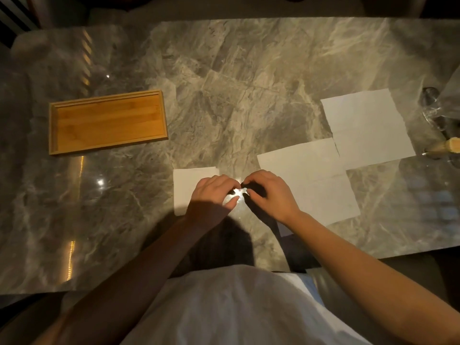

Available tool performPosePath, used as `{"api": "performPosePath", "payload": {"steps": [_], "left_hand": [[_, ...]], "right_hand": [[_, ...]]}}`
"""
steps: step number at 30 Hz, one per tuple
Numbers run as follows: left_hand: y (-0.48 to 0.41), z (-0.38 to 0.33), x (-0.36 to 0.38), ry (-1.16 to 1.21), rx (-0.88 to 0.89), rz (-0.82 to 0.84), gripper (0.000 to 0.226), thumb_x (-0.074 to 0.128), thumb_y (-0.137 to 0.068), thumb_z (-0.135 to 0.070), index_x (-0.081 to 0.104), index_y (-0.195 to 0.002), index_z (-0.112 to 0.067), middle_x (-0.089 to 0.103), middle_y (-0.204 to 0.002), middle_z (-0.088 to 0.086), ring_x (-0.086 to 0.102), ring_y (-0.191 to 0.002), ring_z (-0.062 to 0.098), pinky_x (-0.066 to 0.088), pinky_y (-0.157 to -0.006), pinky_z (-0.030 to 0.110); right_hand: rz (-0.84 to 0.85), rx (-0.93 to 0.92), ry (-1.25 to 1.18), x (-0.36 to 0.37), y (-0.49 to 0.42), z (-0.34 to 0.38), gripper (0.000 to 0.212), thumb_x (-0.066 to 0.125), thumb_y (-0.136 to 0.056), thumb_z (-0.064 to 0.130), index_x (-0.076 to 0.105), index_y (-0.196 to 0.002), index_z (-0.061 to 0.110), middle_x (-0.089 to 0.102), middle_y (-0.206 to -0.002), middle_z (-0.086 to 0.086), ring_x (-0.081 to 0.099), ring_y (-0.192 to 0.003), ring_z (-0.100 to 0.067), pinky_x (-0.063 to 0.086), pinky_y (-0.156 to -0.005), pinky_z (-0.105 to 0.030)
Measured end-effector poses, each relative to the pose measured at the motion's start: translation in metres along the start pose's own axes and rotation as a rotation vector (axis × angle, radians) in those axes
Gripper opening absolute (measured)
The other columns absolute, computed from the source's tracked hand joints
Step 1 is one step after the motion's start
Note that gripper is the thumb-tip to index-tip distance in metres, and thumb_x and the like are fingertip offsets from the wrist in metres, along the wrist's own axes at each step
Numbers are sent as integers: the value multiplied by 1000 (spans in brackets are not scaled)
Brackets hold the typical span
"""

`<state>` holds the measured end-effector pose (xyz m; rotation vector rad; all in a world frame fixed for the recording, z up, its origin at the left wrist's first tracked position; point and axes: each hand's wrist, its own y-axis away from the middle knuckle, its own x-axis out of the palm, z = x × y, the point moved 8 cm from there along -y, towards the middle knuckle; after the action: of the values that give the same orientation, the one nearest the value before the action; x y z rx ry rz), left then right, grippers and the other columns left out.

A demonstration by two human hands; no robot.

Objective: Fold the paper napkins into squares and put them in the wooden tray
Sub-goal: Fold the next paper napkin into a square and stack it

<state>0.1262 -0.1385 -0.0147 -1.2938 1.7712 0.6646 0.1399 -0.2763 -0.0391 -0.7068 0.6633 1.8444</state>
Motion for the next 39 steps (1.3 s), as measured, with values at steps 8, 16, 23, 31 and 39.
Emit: {"api": "performPosePath", "payload": {"steps": [8,16,23,31,39], "left_hand": [[-4,-72,55,-31,75,198,18,73,-72,-25,67,-88,-18,68,-85,0,63,-76,25,49,-72,33],[-14,-83,84,-39,-75,153,22,71,-78,-27,65,-96,-18,66,-94,0,61,-87,21,48,-83,38],[-8,-112,107,-172,-39,221,36,78,-69,-27,63,-99,-16,64,-96,1,60,-89,23,43,-83,37],[8,-117,116,-220,-10,263,42,77,-70,-33,62,-105,-17,60,-112,4,57,-104,24,41,-91,38],[12,-113,119,-194,-13,321,61,76,-67,-44,53,-119,-21,54,-125,2,50,-115,23,37,-98,39]], "right_hand": [[25,16,62,-71,52,-71,14,63,-87,16,69,-99,15,68,-103,-1,62,-96,-19,51,-83,-40],[66,80,147,-124,95,-153,13,63,-87,15,69,-99,16,67,-102,-1,61,-97,-19,50,-85,-41],[167,-30,244,-125,94,-169,15,67,-83,21,69,-98,19,66,-101,0,59,-96,-21,49,-81,-40],[270,-91,332,-135,101,-184,23,71,-81,29,69,-103,22,61,-107,1,54,-104,-18,47,-87,-38],[246,-44,278,-132,96,-185,14,70,-83,28,71,-96,22,61,-101,2,54,-98,-18,47,-85,-42]]}}
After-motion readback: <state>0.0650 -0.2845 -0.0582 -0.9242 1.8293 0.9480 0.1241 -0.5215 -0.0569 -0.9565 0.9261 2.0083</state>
